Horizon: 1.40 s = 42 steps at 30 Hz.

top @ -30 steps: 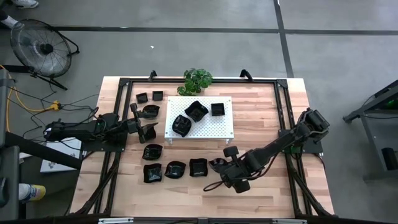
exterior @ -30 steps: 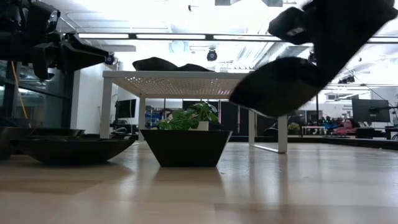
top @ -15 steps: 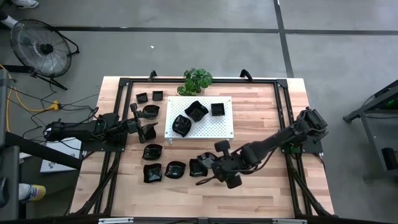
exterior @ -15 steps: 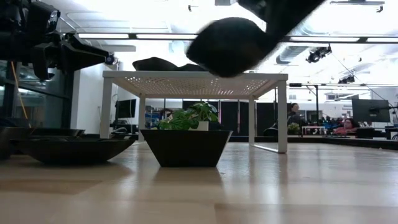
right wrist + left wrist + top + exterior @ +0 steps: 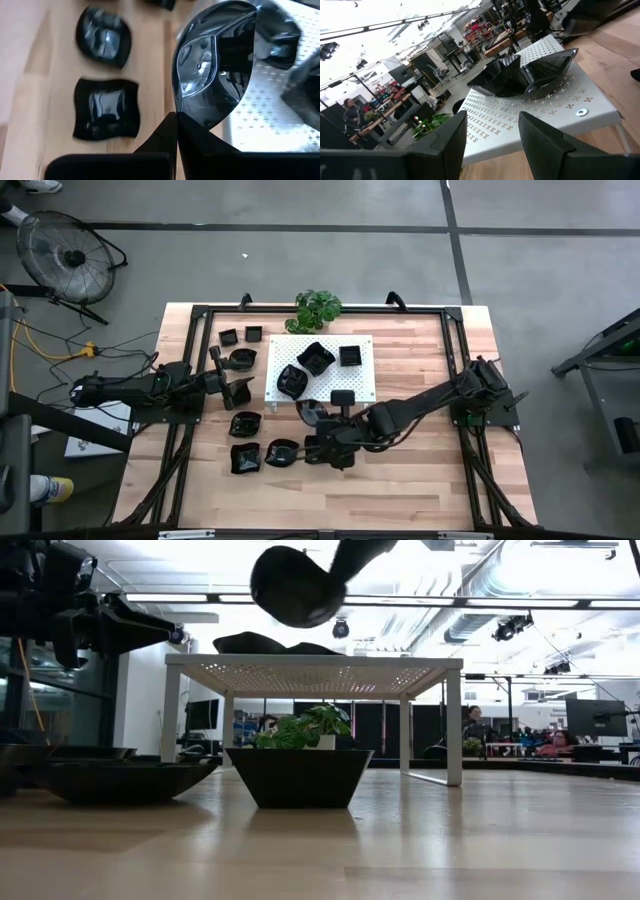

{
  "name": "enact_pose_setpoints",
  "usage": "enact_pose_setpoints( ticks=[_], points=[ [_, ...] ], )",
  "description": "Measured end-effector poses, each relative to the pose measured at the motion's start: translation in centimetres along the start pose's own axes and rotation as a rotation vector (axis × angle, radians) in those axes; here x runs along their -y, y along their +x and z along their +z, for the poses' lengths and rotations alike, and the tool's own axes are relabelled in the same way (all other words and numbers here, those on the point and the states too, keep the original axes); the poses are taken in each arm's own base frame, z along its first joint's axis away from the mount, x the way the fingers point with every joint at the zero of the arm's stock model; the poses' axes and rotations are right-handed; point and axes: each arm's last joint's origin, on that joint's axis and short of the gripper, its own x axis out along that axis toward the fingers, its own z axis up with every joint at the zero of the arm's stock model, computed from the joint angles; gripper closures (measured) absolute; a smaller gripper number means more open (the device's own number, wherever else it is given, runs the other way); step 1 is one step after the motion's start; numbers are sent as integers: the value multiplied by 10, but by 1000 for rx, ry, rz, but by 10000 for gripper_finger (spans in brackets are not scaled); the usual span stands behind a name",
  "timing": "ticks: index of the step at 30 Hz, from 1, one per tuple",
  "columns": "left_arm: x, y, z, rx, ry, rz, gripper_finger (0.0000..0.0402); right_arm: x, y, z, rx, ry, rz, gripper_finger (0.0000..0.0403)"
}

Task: Pick & Place Mini shaped plates
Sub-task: Stack the leaf shaped plate on top of the leaf shaped plate on the shelf

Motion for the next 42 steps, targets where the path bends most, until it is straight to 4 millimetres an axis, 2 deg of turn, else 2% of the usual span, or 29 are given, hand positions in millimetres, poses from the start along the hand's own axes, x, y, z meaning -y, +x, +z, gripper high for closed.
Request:
enact_pose_setpoints(
  ticks=[12, 22, 31, 42],
  points=[
    [0, 0, 0, 1, 0, -1, 227, 27, 6, 32, 77, 178, -118, 403],
    [0, 0, 0, 2, 0, -3, 227, 51, 29, 54, 94, 350, -147, 403],
    [0, 0, 0, 2, 0, -3, 227, 61, 42, 57, 86, 438, -154, 403],
    [0, 0, 0, 2, 0, -3, 227, 59, 46, 54, 67, 484, -131, 403]
  ],
)
